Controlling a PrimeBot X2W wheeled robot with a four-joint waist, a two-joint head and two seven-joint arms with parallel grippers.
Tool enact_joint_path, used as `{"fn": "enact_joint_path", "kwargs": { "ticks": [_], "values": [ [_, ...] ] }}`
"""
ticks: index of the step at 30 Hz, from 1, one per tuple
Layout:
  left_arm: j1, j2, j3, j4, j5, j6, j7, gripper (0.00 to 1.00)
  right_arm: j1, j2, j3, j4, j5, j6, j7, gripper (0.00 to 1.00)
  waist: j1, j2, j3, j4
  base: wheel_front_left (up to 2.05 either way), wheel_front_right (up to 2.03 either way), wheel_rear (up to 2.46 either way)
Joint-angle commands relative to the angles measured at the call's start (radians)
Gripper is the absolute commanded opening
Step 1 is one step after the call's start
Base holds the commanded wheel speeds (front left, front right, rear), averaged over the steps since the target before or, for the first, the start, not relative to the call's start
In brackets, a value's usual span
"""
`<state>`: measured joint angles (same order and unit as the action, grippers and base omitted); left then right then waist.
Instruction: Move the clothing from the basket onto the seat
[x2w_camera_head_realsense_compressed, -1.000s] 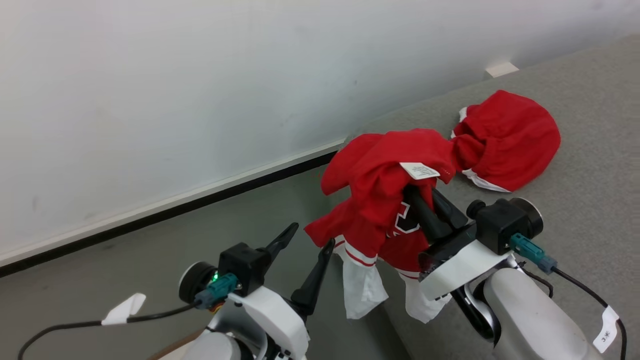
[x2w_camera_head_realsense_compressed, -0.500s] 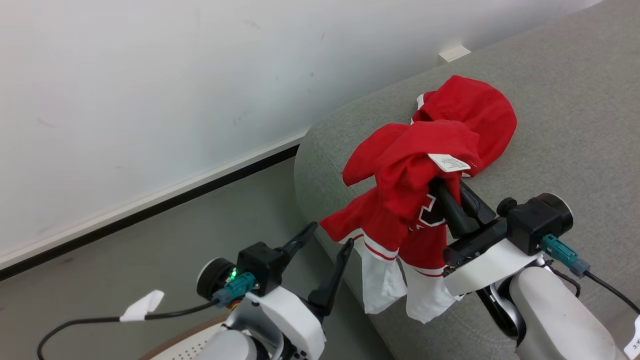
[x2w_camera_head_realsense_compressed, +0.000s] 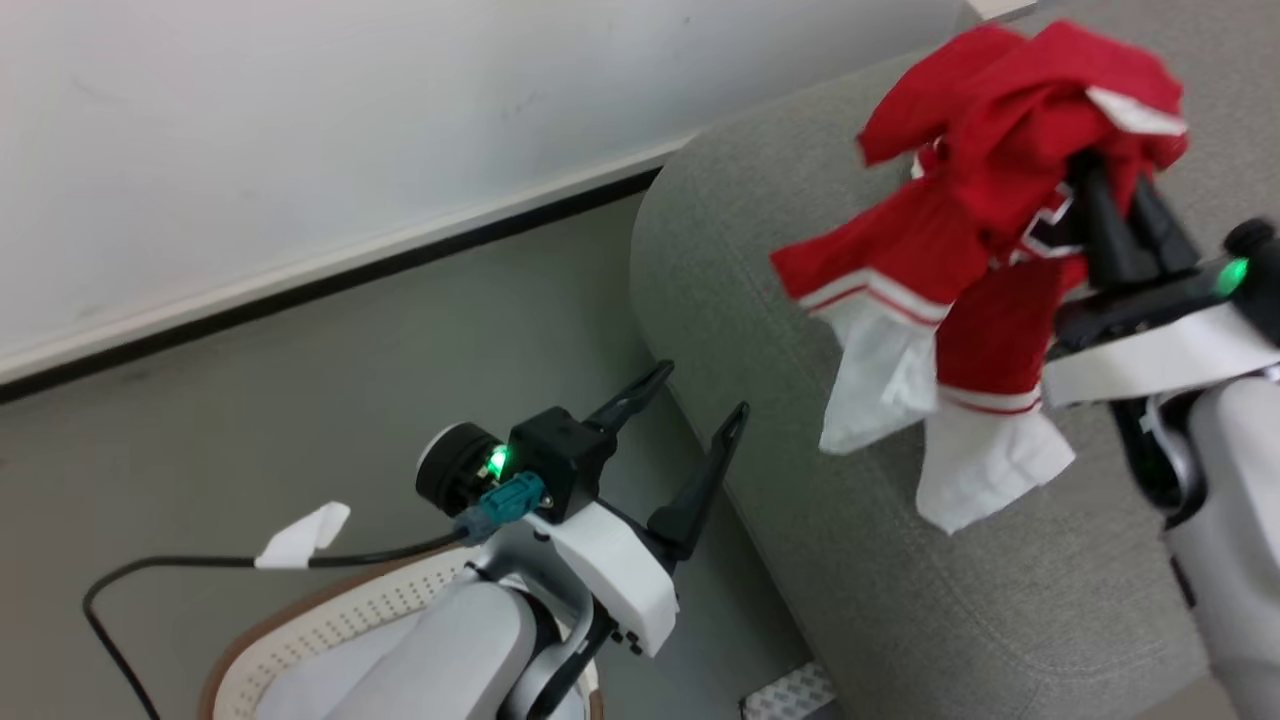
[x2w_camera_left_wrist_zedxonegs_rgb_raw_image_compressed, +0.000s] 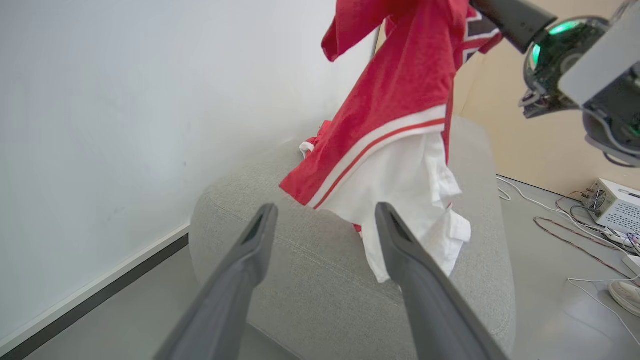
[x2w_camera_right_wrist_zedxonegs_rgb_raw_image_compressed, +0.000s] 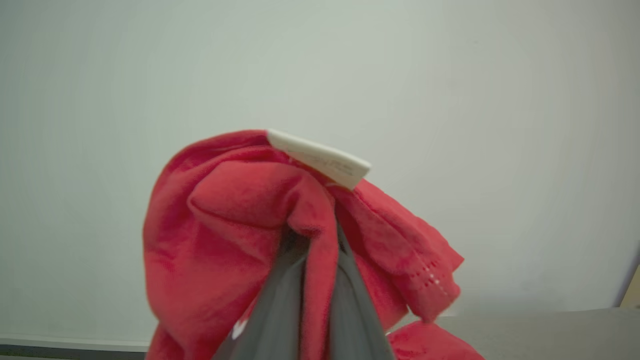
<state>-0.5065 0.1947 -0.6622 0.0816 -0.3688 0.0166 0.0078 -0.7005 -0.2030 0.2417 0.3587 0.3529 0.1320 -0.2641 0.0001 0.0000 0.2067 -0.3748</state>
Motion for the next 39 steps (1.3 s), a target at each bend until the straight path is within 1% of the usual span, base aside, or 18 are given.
{"fn": "enact_joint_path", "kwargs": {
  "ticks": [1, 5, 12, 16, 18, 22, 27, 28, 29, 30, 31, 32, 35, 37, 39],
  "values": [
    [-0.019, 0.005, 0.0, 0.0, 0.018, -0.006, 0.001, 1.0, -0.032, -0.017, -0.018, 0.006, -0.011, -0.003, 0.0, 0.0, -0.0001, 0.0, 0.061, 0.043, 0.0, 0.0, 0.0],
    [-0.069, 0.0, -0.004, 0.0, 0.028, -0.015, 0.004, 1.0, -0.156, -0.076, -0.092, 0.046, -0.03, -0.002, 0.0, 0.0, -0.0001, 0.0, 0.133, 0.079, 0.0, 0.0, 0.0],
    [-0.156, -0.008, -0.003, -0.002, 0.042, -0.03, -0.001, 1.0, -0.409, -0.202, -0.286, 0.168, -0.016, -0.002, 0.021, 0.0, -0.0001, 0.0, 0.25, 0.142, 0.0, 0.0, 0.0],
    [-0.188, -0.018, -0.008, 0.003, 0.045, -0.037, -0.008, 1.0, -0.518, -0.272, -0.398, 0.282, -0.064, -0.003, 0.039, 0.0, -0.0001, 0.0, 0.307, 0.18, 0.0, 0.0, 0.0],
    [-0.199, -0.025, -0.011, 0.007, 0.046, -0.039, -0.01, 1.0, -0.544, -0.296, -0.44, 0.34, -0.106, -0.002, 0.04, 0.0, -0.0001, 0.0, 0.33, 0.2, 0.0, 0.0, 0.0],
    [-0.211, -0.036, -0.018, 0.02, 0.046, -0.037, -0.019, 1.0, -0.527, -0.307, -0.514, 0.458, -0.17, -0.002, 0.026, 0.0, -0.0001, 0.0, 0.361, 0.232, 0.0, 0.0, 0.0],
    [-0.202, -0.034, -0.022, 0.037, 0.039, -0.036, -0.031, 1.0, -0.45, -0.249, -0.605, 0.608, -0.214, -0.002, 0.008, 0.0, -0.0001, 0.0, 0.365, 0.249, 0.0, 0.0, 0.0],
    [-0.198, -0.035, -0.024, 0.041, 0.036, -0.037, -0.034, 1.0, -0.436, -0.245, -0.623, 0.634, -0.222, -0.002, 0.006, 0.06, -0.0001, 0.0, 0.36, 0.25, 0.0, 0.0, 0.0],
    [-0.193, -0.034, -0.024, 0.046, 0.032, -0.038, -0.037, 1.0, -0.422, -0.242, -0.643, 0.659, -0.228, -0.003, 0.004, 0.32, -0.0001, 0.0, 0.353, 0.251, 0.0, 0.0, 0.0],
    [-0.19, -0.034, -0.024, 0.05, 0.029, -0.039, -0.036, 1.0, -0.409, -0.236, -0.657, 0.68, -0.236, -0.003, 0.003, 0.37, -0.0001, 0.0, 0.347, 0.251, 0.0, 0.0, 0.0],
    [-0.187, -0.031, -0.023, 0.054, 0.025, -0.038, -0.037, 1.0, -0.402, -0.227, -0.667, 0.701, -0.248, -0.002, 0.001, 0.72, -0.0001, 0.0, 0.341, 0.251, 0.0, 0.0, 0.0],
    [-0.184, -0.028, -0.021, 0.059, 0.021, -0.038, -0.038, 1.0, -0.393, -0.216, -0.679, 0.719, -0.259, -0.002, 0.0, 1.0, -0.0001, 0.0, 0.334, 0.25, 0.0, 0.0, 0.0],
    [-0.173, -0.019, -0.014, 0.062, 0.011, -0.033, -0.042, 1.0, -0.376, -0.198, -0.699, 0.746, -0.287, -0.003, 0.0, 1.0, -0.0001, 0.0, 0.307, 0.241, 0.0, 0.0, 0.0],
    [-0.161, -0.011, -0.009, 0.064, 0.004, -0.027, -0.046, 1.0, -0.364, -0.181, -0.697, 0.726, -0.295, -0.003, -0.001, 1.0, -0.0001, 0.0, 0.288, 0.232, 0.0, 0.0, 0.0],
    [-0.146, -0.002, -0.002, 0.068, 0.001, -0.021, -0.051, 1.0, -0.332, -0.147, -0.688, 0.691, -0.305, -0.002, -0.001, 1.0, -0.0001, 0.0, 0.262, 0.223, 0.0, 0.0, 0.0]
  ]
}}
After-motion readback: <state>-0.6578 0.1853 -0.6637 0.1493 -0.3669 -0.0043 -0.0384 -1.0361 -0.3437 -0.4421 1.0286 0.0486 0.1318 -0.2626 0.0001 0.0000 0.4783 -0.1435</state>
